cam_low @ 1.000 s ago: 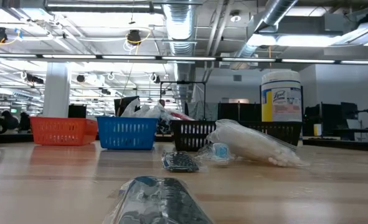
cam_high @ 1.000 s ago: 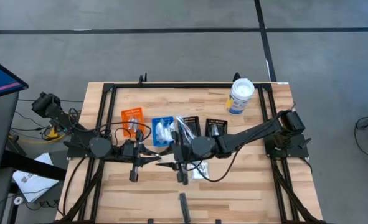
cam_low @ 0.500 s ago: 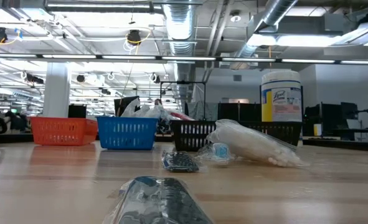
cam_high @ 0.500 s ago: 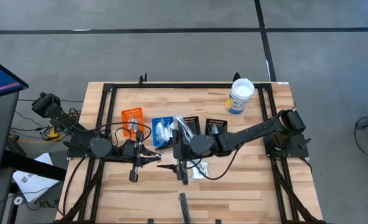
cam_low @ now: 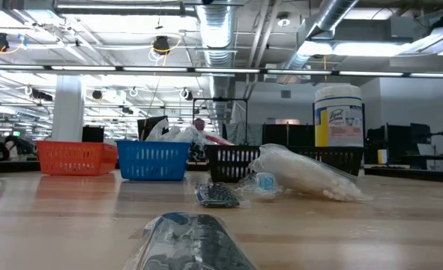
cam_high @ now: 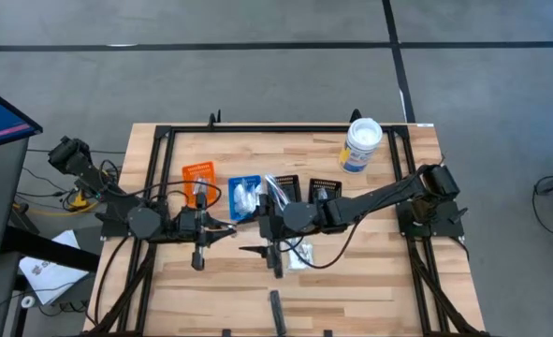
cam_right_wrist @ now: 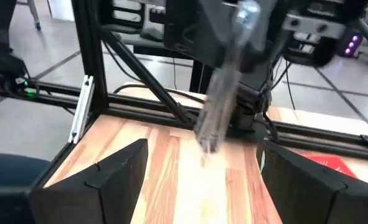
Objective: Pick & Place Travel size toiletries
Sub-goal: Put the nail clippers into the orange bin
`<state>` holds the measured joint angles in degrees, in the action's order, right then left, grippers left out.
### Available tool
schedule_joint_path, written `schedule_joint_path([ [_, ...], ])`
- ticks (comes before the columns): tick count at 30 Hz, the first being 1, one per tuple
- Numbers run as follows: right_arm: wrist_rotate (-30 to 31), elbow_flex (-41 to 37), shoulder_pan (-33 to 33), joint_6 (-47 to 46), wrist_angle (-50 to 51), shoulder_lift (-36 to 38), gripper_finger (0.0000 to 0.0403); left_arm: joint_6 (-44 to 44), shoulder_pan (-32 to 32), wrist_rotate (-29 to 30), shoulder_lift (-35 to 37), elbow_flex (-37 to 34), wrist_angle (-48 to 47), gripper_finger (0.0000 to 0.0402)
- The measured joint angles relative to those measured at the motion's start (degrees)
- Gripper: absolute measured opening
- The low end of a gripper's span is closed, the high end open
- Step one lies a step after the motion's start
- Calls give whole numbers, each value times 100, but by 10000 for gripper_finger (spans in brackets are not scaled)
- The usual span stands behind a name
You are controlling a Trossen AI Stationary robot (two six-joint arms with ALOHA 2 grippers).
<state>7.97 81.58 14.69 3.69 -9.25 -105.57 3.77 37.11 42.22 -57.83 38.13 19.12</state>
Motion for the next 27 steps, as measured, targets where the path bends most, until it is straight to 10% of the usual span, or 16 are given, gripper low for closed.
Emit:
schedule_joint_path([
  [16,-521,-125,-448,-503,639,-1,295,774,-188,456,170,2,-886,17],
  [27,-524,-2292,-1034,-1076,-1360,1379,295,2103,-1137,455,855,-446,-2029,17],
])
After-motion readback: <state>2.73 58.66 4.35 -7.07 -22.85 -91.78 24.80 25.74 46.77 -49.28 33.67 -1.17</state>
